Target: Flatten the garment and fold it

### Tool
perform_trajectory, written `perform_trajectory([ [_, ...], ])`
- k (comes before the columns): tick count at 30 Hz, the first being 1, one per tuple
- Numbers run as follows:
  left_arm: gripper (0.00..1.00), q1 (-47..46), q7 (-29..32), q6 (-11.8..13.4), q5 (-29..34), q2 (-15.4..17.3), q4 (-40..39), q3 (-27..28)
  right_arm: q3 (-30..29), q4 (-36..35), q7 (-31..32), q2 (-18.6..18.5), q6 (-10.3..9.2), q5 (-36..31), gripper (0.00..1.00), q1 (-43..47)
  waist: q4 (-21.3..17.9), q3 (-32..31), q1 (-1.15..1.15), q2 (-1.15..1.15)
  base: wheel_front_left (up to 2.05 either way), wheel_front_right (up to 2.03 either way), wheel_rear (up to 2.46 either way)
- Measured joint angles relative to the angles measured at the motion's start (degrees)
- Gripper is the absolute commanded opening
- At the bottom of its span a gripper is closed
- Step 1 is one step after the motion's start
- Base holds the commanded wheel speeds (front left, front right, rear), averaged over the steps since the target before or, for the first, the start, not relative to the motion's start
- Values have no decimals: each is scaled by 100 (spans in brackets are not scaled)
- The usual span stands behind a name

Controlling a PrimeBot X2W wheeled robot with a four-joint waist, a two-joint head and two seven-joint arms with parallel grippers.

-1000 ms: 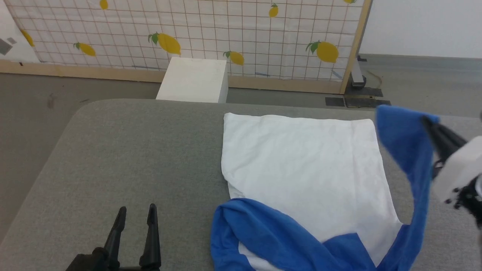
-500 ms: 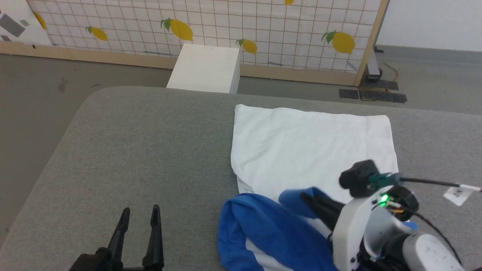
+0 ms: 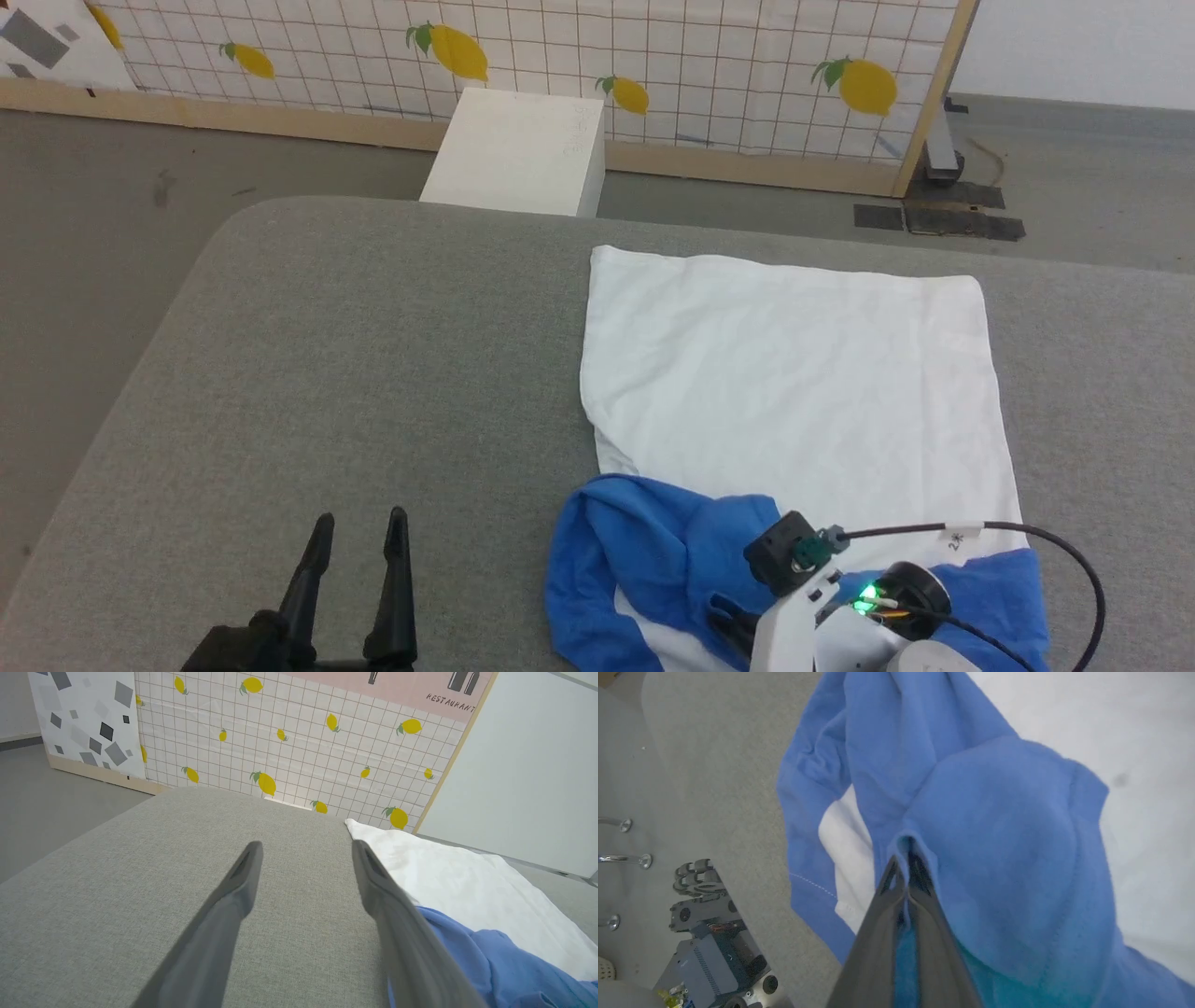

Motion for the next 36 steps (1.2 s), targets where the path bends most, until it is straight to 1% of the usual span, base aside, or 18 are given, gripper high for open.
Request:
perform_trajectory([
  [1,100,-12,-16,0,-7,0,7,-9,55,120,-7,14,0,-35,0,-53,9,5,0,0,0,0,0],
  [2,100,-26,-27,0,-19,0,15,-14,105,259,-43,42,0,-45,5,-106,20,11,0,0,0,0,0],
  [3,100,-35,-27,0,-23,0,27,-18,135,388,-79,80,0,-45,22,-147,30,18,0,0,0,0,0],
  [5,100,-40,-29,0,-23,-1,44,-23,238,572,-96,115,0,-44,47,-238,47,30,0,0,0,0,0],
  [6,100,-40,-30,0,-24,0,55,-23,279,643,-97,134,0,-30,86,-279,54,37,0,0,0,0,0],
  [7,100,-40,-31,0,-26,0,63,-26,303,695,-101,149,0,-21,100,-320,58,43,0,0,0,0,0],
  [11,100,-40,-34,0,-49,0,89,-33,399,661,33,136,0,194,100,-427,48,48,0,0,0,0,0],
  [15,100,-41,-34,0,-59,8,91,-34,231,159,337,-47,0,573,100,-438,0,39,0,0,0,0,0],
  [18,100,-41,-32,2,-66,23,69,-36,-221,-374,498,-307,0,735,100,-403,-60,23,0,0,0,0,0],
  [19,100,-41,-29,8,-71,27,56,-34,-456,-577,533,-378,0,780,100,-346,-84,14,0,0,0,0,0],
  [23,100,-39,-27,40,-71,62,-33,-27,-1580,-1317,446,-385,0,716,100,142,-204,-26,0,0,0,0,0],
  [25,100,-38,-29,54,-71,80,-78,-16,-2183,-1641,258,-265,0,505,100,415,-272,-44,0,0,0,0,0],
  [27,100,-36,-31,59,-70,101,-115,-15,-2818,-1967,-51,23,0,190,100,680,-352,-62,0,0,0,0,0],
  [28,100,-35,-33,60,-69,112,-127,-13,-3019,-2096,-194,143,0,33,100,777,-386,-67,0,0,0,0,0],
  [30,100,-34,-36,80,-64,126,-152,-10,-3577,-2383,-677,534,0,-382,100,990,-472,-80,0,0,0,0,0],
  [32,100,-32,-38,102,-40,135,-154,-18,-3998,-2544,-1136,884,0,-681,100,1143,-551,-90,0,0,0,0,0],
  [33,100,-31,-57,103,-21,137,-156,-19,-4151,-2601,-1389,998,0,-861,100,1229,-594,-95,0,0,0,0,0],
  [36,100,-30,-88,103,67,138,-211,-19,-4615,-2630,-2109,1162,0,-1357,100,1501,-707,-105,0,0,0,0,0],
])
